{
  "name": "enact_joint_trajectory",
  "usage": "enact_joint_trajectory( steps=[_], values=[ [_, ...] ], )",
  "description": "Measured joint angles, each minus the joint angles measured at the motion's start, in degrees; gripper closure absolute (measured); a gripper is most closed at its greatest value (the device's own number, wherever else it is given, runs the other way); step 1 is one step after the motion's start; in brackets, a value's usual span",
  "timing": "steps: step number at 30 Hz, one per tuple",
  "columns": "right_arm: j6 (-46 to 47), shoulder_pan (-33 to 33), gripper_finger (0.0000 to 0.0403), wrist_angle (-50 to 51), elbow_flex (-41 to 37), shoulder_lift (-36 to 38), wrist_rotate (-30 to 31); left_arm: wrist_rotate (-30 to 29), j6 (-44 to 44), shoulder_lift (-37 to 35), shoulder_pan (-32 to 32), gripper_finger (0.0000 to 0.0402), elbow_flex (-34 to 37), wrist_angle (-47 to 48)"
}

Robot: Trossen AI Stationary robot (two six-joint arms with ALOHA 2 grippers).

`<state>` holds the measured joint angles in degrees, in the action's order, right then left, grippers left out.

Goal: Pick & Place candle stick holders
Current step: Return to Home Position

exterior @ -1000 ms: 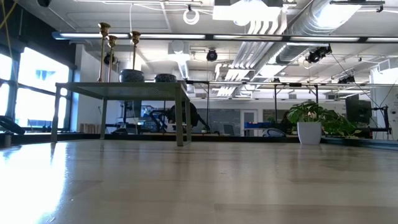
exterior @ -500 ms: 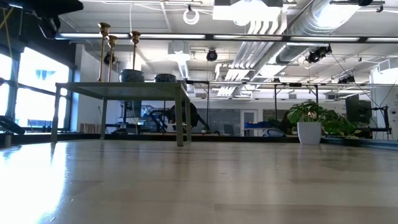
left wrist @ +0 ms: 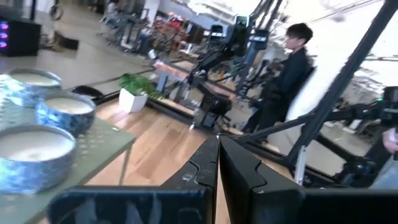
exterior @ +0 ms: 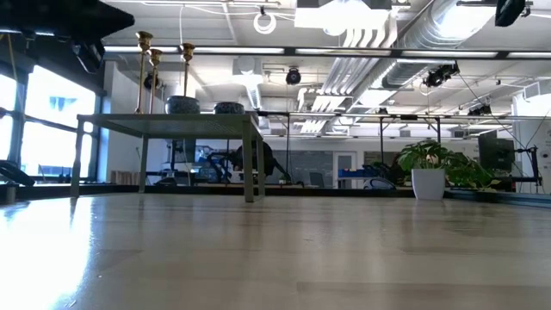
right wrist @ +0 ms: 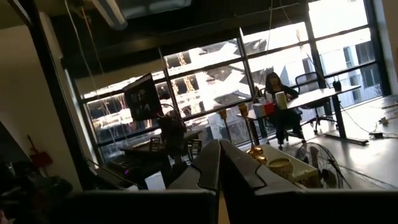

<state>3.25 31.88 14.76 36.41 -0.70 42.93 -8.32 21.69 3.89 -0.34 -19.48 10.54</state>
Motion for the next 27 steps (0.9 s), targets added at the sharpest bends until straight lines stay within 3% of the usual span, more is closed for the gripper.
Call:
enact_joint_trajectory(
  steps=[6, 13, 17, 27],
  values=[
    [-1.0, 0.0, 0.0397, -5.2, -2.7, 0.2, -2.4, 1.5, 2.7, 0.0, 0.0, 0.0389, 7.1, -6.1],
    [1.9, 0.0, 0.0401, -6.0, -6.4, 0.3, 0.0, 3.1, 5.9, 0.0, 0.0, 0.0390, 14.3, -15.0],
    [5.5, 0.0, 0.0400, -6.2, -8.9, 0.3, 3.7, 3.7, 7.4, -0.1, 0.0, 0.0390, 16.2, -16.1],
    [6.3, 0.0, 0.0400, -10.4, -12.6, 0.4, 3.0, 4.9, 8.9, 0.0, 0.0, 0.0390, 18.0, -16.8]
  ],
)
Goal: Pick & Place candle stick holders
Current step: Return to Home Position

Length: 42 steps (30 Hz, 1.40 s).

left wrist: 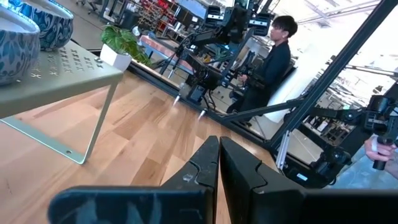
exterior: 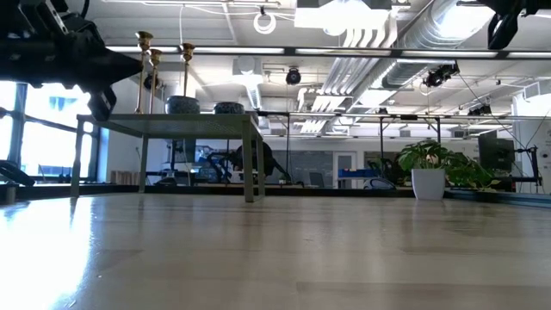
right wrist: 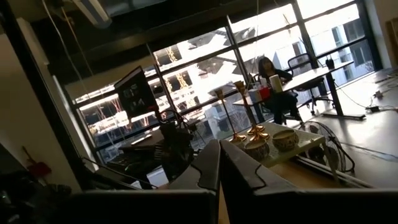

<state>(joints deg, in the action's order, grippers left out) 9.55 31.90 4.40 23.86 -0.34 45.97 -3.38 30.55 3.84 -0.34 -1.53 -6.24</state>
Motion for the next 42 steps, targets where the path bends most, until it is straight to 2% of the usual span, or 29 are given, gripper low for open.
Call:
enact_joint_trajectory(
  steps=[7, 12, 17, 22, 28, 35, 42],
  values=[
    [1.6, 0.0, 0.0399, 0.1, -0.4, -0.3, -3.0, 0.2, -0.1, 0.0, 0.0, 0.0390, 0.1, 0.8],
    [5.4, 0.0, 0.0402, -0.3, -5.0, -0.3, -2.8, 0.3, -0.1, 0.0, 0.0, 0.0390, 0.2, 0.8],
    [5.6, 0.0, 0.0399, -8.9, -11.4, -0.3, -3.0, -0.1, -0.1, 0.0, 0.0, 0.0390, 0.2, 0.8],
    [8.5, 0.0, 0.0402, -13.1, -17.3, -0.3, -3.1, -0.4, 0.0, 0.0, 0.0, 0.0390, 0.3, 2.1],
    [6.2, -0.1, 0.0397, -19.5, -23.0, -0.3, -3.6, -0.9, 2.4, 0.0, 0.0, 0.0390, 0.3, 2.8],
    [5.7, -1.7, 0.0387, -15.0, -23.3, -0.4, -4.9, -4.4, 4.4, 0.0, 0.0, 0.0390, 0.3, 3.4],
    [4.6, -9.4, 0.0348, -10.9, -23.3, -0.4, -7.2, -6.2, 3.8, 0.0, 0.0, 0.0390, 0.3, 4.9]
  ],
)
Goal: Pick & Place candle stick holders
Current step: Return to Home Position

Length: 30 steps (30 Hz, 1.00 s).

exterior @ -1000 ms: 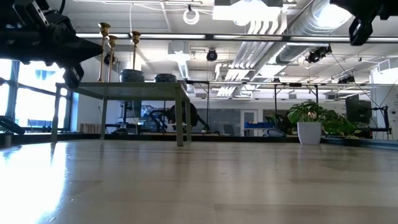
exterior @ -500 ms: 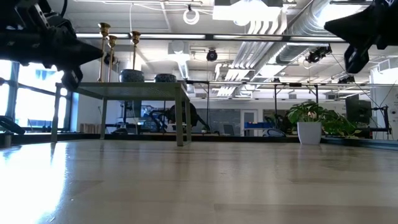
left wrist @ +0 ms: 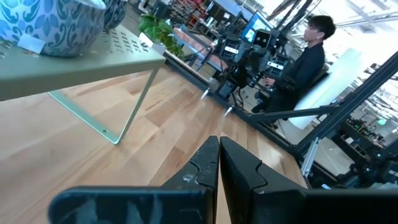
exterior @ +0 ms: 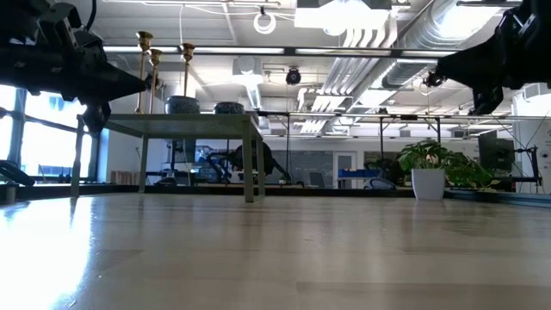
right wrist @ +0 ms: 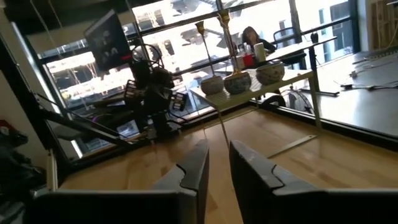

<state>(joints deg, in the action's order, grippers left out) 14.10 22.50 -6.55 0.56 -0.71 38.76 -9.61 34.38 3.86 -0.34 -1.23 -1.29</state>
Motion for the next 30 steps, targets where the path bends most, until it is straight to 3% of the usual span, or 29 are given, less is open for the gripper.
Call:
enact_joint_trajectory(
  steps=[11, 25, 30],
  values=[
    [-1.1, -12.4, 0.0290, 2.0, 0.0, 0.0, -9.2, -0.2, 0.1, 0.0, 0.0, 0.0390, 0.0, 0.2],
    [-2.2, -17.8, 0.0313, 2.3, 0.0, 0.0, -12.0, -0.2, 0.3, 0.0, 0.0, 0.0390, 0.0, 0.4],
    [-3.9, -17.8, 0.0309, 2.4, 0.0, 0.0, -12.6, -0.4, -3.7, 0.0, 0.0, 0.0390, 0.0, 0.4]
  ],
)
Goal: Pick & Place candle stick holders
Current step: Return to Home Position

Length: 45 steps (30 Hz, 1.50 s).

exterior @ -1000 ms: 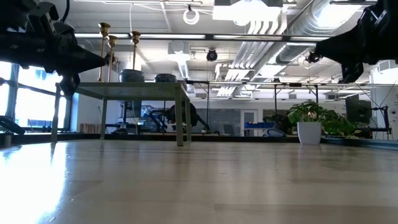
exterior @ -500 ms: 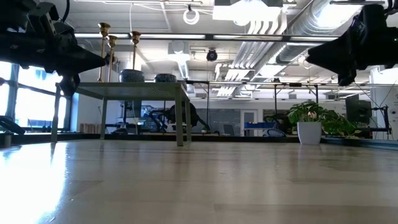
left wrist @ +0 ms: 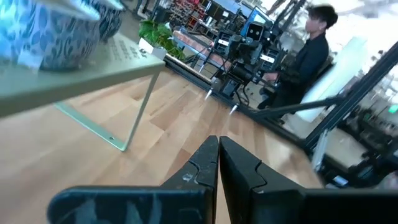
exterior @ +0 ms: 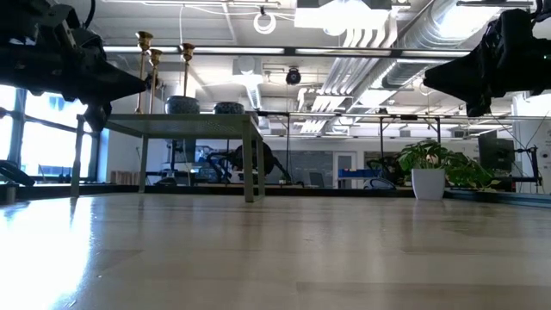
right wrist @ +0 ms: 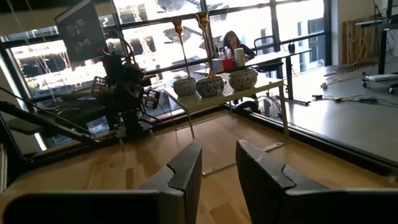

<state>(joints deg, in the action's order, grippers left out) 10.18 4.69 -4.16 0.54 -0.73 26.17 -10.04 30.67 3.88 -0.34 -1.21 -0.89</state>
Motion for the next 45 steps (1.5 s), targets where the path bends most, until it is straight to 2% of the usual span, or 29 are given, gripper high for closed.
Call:
enact_joint_trajectory(
  steps=[7, 12, 14, 20, 45],
  values=[
    [-5.7, 0.0, 0.0308, 0.0, 0.0, 0.0, 0.2, 0.2, -9.2, 0.0, 0.0, 0.0390, 0.0, 0.0],
    [-7.9, 0.0, 0.0308, 0.0, 0.0, 0.0, 0.2, 3.6, -23.2, 0.0, 0.0, 0.0390, 0.0, 0.6],
    [-8.9, 0.0, 0.0307, 0.0, 0.0, 0.0, 0.2, 4.0, -25.9, 0.0, 0.0, 0.0390, 0.0, 0.6],
    [-12.0, 0.0, 0.0308, 0.0, 0.0, 0.0, 0.2, 4.3, -25.9, 0.0, 0.0, 0.0389, 0.0, 0.6],
    [-12.2, 0.0, 0.0304, 0.0, 0.0, 0.0, 0.2, 4.6, -25.9, 0.0, 0.0, 0.0389, 0.0, 0.6]
  ],
)
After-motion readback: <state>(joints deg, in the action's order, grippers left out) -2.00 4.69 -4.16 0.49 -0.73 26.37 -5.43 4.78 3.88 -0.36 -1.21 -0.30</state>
